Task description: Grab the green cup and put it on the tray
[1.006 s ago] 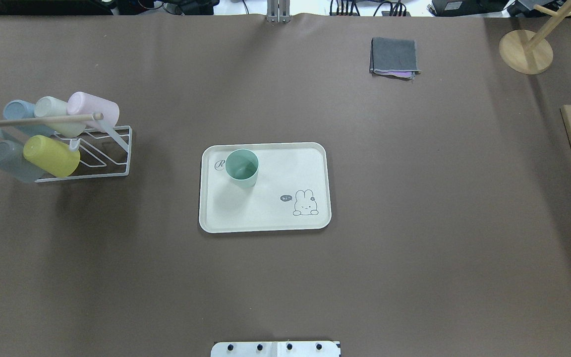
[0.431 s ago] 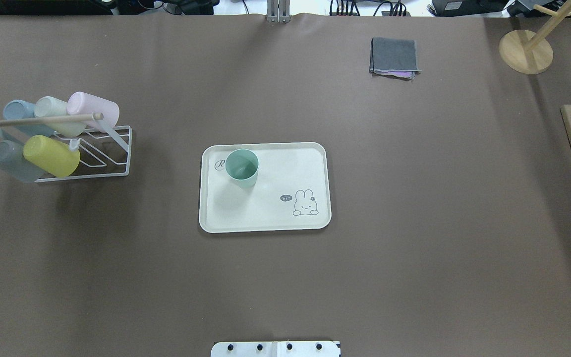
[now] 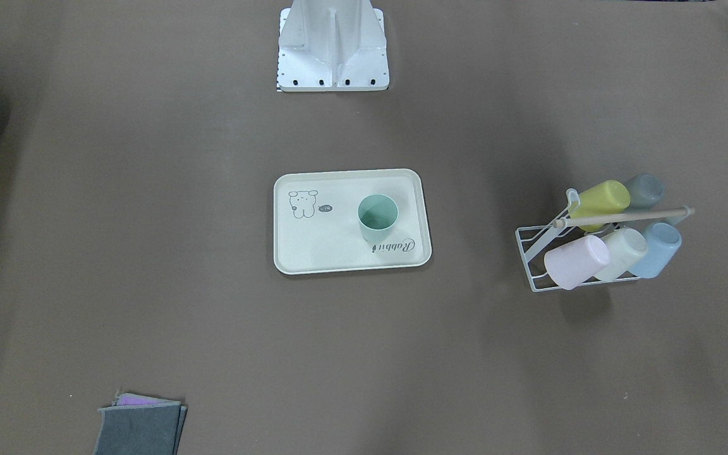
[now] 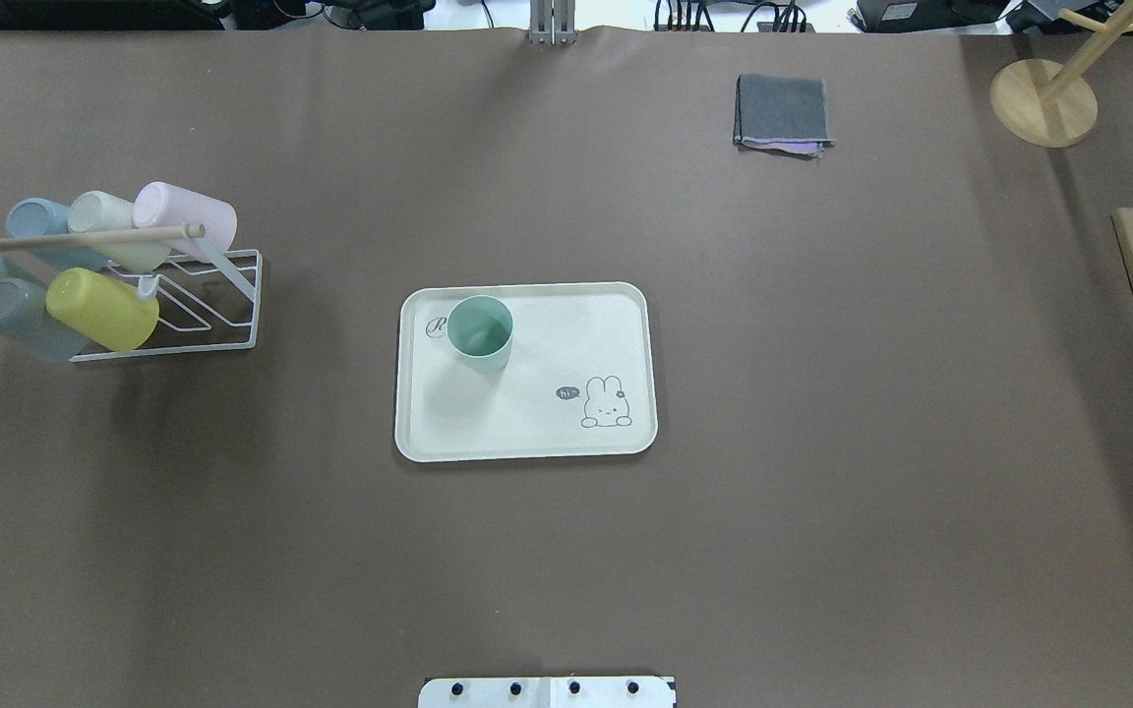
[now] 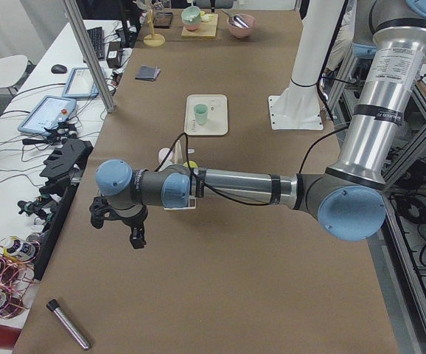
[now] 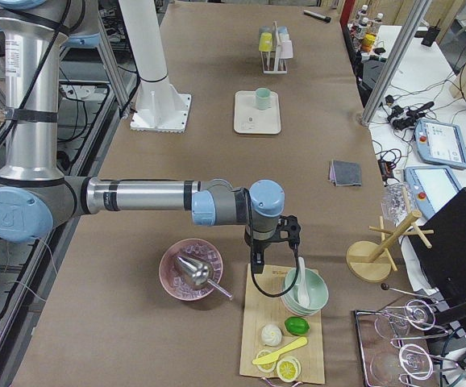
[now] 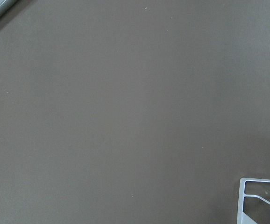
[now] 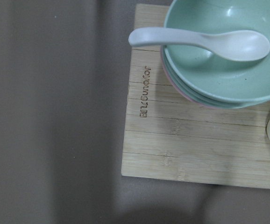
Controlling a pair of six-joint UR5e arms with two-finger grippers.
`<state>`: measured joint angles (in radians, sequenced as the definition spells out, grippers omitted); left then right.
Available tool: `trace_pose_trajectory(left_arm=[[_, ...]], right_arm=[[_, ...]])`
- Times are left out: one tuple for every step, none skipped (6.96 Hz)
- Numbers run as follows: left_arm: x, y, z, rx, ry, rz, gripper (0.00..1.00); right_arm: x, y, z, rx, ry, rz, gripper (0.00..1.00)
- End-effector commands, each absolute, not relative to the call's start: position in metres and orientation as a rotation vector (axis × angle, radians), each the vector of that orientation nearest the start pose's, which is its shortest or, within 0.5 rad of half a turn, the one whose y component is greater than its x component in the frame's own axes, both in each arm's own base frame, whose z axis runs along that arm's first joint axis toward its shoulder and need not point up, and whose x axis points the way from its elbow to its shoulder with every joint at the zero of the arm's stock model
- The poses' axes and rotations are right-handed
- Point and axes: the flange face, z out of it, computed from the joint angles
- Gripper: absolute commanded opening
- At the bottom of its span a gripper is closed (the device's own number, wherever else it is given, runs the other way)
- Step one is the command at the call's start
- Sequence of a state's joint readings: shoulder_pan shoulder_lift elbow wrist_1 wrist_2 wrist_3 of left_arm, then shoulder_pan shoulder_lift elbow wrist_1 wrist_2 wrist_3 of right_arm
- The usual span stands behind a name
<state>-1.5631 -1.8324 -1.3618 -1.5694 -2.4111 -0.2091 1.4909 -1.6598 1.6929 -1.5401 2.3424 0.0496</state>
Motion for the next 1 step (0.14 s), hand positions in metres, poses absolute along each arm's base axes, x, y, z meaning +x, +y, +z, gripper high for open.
trace_pose_trajectory(left_arm=[[-0.0545, -0.6049, 0.6190, -0.052, 0.841, -0.172, 0.98]], right_arm=[[0.0271, -0.4626, 0.6375, 0.010, -0.774, -0.051, 1.00]])
